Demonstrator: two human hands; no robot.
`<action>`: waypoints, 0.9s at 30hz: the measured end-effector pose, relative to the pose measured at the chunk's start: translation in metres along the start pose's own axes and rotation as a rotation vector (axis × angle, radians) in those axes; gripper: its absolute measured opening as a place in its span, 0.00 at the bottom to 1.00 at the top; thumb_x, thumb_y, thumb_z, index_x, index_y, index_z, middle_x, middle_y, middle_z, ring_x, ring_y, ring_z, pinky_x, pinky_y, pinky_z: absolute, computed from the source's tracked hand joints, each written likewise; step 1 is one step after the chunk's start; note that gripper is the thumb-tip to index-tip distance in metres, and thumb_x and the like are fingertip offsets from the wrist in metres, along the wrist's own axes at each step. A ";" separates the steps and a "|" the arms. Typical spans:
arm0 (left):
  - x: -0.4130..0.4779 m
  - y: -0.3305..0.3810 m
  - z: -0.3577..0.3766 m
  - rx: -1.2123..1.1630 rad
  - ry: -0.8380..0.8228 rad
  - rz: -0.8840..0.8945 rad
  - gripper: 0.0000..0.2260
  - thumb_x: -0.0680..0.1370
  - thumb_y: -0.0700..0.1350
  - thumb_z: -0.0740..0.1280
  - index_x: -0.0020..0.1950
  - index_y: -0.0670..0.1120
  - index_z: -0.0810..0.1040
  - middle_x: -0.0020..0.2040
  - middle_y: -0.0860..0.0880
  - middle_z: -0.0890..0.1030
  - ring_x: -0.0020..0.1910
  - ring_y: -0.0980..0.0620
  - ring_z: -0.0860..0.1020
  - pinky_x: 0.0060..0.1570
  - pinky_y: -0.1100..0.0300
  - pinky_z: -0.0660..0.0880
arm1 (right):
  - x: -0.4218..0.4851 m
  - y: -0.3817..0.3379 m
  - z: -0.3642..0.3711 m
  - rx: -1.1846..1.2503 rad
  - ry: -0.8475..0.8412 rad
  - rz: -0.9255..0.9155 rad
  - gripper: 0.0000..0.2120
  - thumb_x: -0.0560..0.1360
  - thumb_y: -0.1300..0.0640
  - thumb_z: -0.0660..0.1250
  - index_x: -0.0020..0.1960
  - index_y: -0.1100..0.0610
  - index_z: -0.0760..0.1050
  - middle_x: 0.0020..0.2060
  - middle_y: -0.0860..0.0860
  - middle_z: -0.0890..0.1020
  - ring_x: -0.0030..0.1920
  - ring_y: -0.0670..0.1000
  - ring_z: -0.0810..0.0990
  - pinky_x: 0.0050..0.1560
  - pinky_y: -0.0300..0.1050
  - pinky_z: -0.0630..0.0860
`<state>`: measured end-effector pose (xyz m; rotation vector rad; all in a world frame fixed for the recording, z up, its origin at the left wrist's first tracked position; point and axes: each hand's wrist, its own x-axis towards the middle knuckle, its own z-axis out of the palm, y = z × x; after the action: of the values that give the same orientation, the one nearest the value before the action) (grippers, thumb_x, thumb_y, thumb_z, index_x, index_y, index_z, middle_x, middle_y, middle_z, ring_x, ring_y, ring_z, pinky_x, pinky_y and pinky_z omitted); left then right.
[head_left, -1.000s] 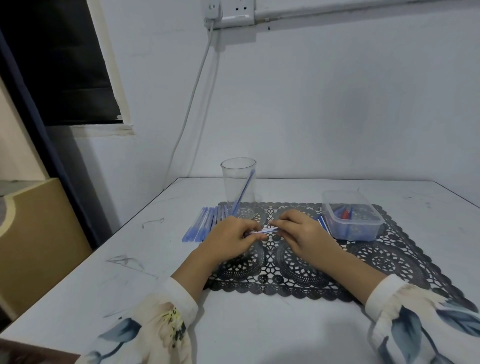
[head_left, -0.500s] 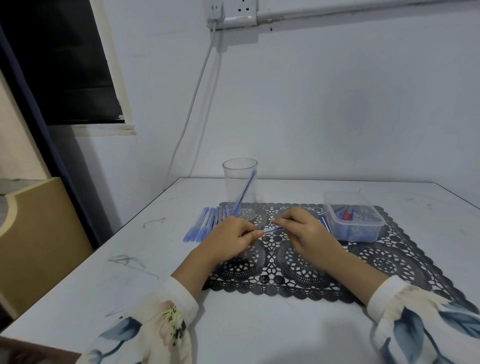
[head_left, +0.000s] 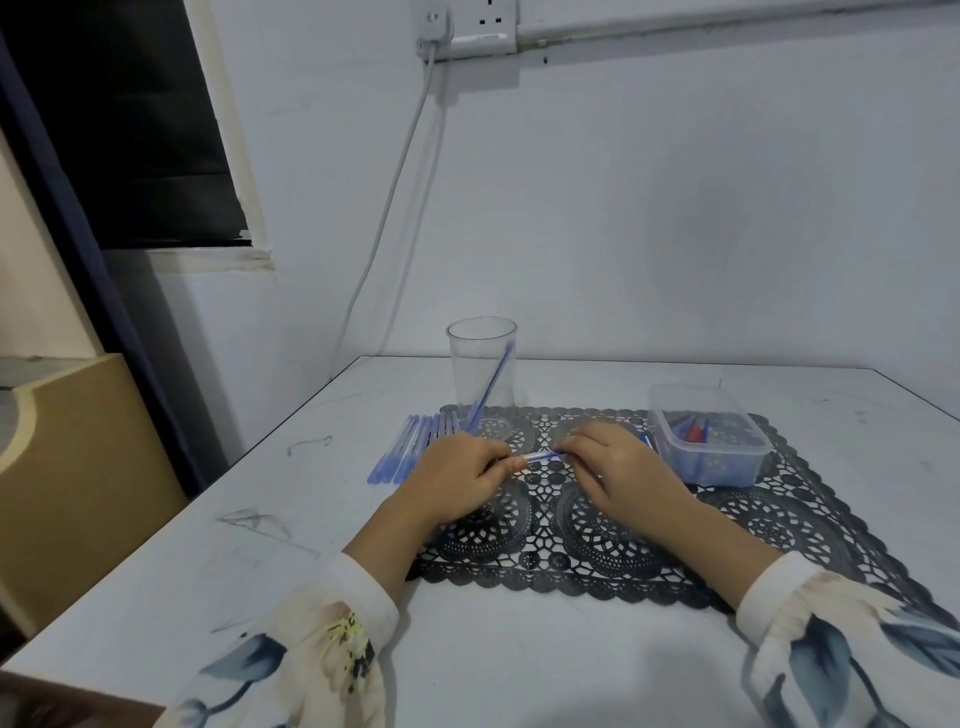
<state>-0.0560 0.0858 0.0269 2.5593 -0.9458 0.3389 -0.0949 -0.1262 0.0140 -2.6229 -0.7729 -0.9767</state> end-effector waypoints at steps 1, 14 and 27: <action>0.000 0.000 0.000 0.010 0.007 0.006 0.16 0.80 0.54 0.57 0.43 0.46 0.78 0.30 0.47 0.77 0.31 0.50 0.75 0.35 0.55 0.70 | 0.000 -0.001 -0.001 -0.013 -0.016 -0.002 0.10 0.72 0.60 0.60 0.49 0.60 0.79 0.41 0.52 0.80 0.40 0.51 0.78 0.45 0.38 0.71; 0.002 -0.001 0.003 0.025 0.042 0.013 0.15 0.80 0.56 0.57 0.50 0.49 0.80 0.33 0.49 0.79 0.34 0.52 0.77 0.37 0.54 0.74 | 0.002 -0.003 -0.009 0.021 -0.175 -0.032 0.18 0.74 0.57 0.52 0.51 0.63 0.77 0.38 0.53 0.77 0.38 0.49 0.76 0.41 0.36 0.70; 0.001 -0.001 0.004 -0.032 0.039 -0.001 0.13 0.79 0.55 0.59 0.51 0.52 0.81 0.32 0.49 0.79 0.33 0.52 0.77 0.38 0.54 0.74 | 0.002 0.006 -0.004 0.079 -0.192 -0.006 0.15 0.74 0.65 0.61 0.60 0.63 0.76 0.41 0.54 0.76 0.40 0.50 0.75 0.43 0.38 0.70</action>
<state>-0.0541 0.0840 0.0235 2.5153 -0.9278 0.3697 -0.0924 -0.1322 0.0178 -2.6735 -0.8447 -0.6873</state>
